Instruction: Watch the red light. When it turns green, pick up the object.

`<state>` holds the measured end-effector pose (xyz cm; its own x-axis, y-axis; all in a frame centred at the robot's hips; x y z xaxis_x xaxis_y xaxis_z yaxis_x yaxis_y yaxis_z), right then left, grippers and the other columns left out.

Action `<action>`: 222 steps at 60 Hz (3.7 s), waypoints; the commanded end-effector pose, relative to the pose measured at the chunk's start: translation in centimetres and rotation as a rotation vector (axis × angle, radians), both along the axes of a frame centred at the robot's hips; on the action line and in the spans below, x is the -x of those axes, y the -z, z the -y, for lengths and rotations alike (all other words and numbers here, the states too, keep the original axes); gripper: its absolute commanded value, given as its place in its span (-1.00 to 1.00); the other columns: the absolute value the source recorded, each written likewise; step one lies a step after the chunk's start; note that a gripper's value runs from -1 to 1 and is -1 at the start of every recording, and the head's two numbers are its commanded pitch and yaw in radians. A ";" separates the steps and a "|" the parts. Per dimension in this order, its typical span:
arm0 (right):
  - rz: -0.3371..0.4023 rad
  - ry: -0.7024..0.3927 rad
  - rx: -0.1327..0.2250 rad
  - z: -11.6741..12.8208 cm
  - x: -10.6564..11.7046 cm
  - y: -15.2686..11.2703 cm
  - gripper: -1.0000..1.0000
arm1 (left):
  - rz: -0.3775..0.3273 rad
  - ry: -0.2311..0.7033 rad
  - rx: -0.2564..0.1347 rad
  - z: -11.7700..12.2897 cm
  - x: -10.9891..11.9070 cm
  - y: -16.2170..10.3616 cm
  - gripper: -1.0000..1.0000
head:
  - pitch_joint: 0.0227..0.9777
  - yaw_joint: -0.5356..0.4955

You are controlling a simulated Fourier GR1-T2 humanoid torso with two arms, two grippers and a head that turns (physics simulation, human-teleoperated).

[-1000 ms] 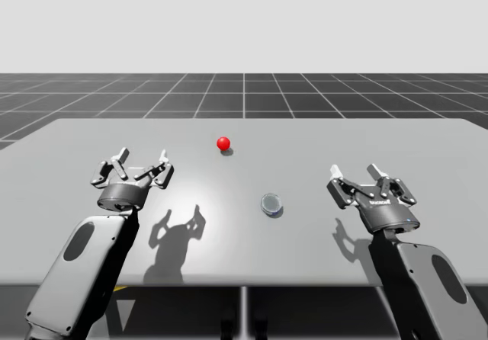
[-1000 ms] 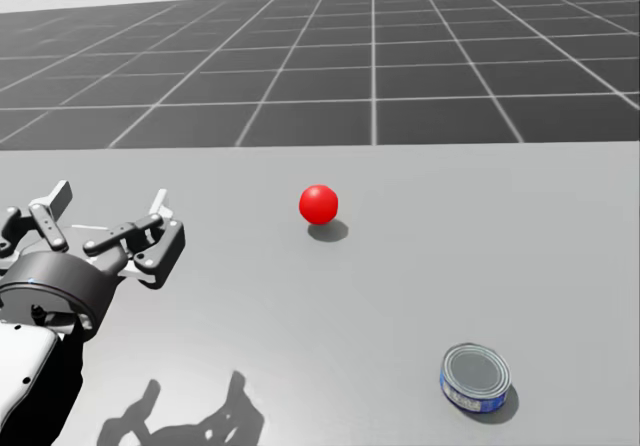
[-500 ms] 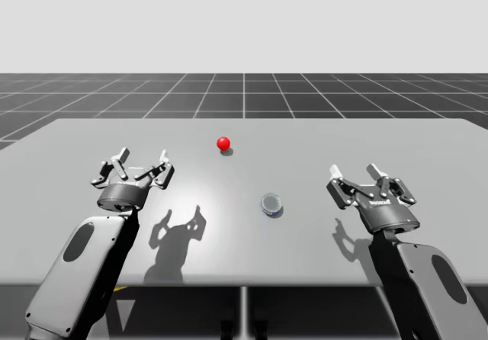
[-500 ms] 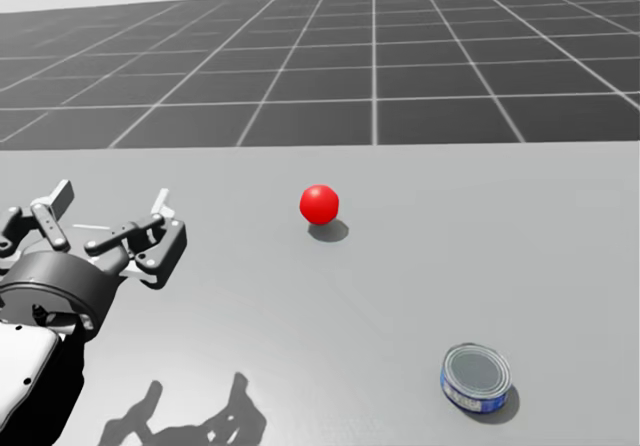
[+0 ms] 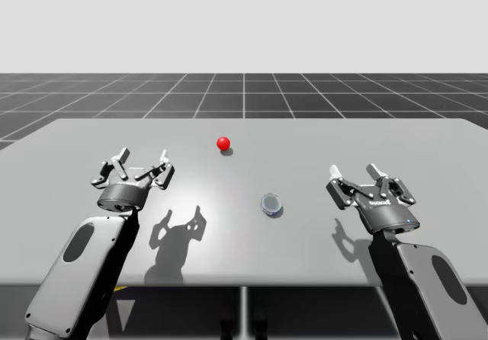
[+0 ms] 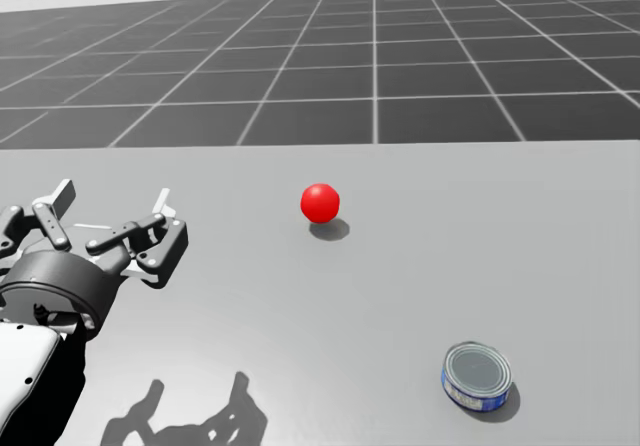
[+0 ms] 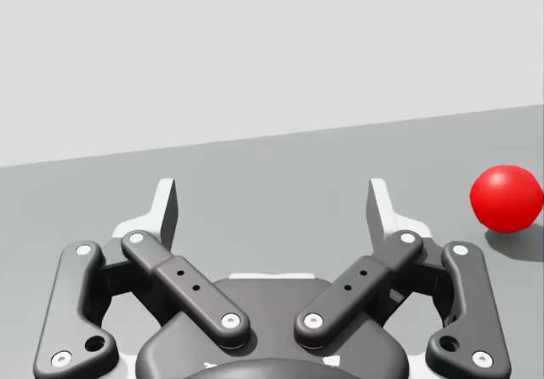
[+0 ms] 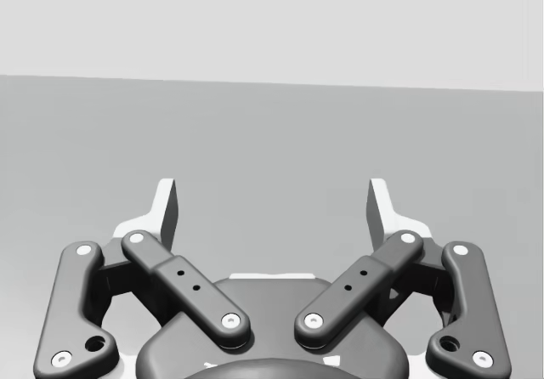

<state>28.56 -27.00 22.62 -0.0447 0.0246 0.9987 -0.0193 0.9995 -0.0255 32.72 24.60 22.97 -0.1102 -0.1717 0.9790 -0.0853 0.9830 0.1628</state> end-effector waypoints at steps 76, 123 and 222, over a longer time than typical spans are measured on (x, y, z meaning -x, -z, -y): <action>0.004 -0.003 0.007 0.0 0.0 0.0 -1.00 | 0.001 -0.001 -0.007 0.0 0.0 0.0 -1.00 | 0.17 0.26; -0.017 -0.037 0.006 -0.4 0.1 0.0 -1.00 | -0.005 0.007 -0.009 0.2 0.1 0.0 -1.00 | 0.69 -0.25; -0.353 -0.600 0.110 -9.4 -0.4 9.0 -1.00 | -0.016 0.005 -0.015 0.4 0.5 0.2 -1.00 | 0.70 -0.23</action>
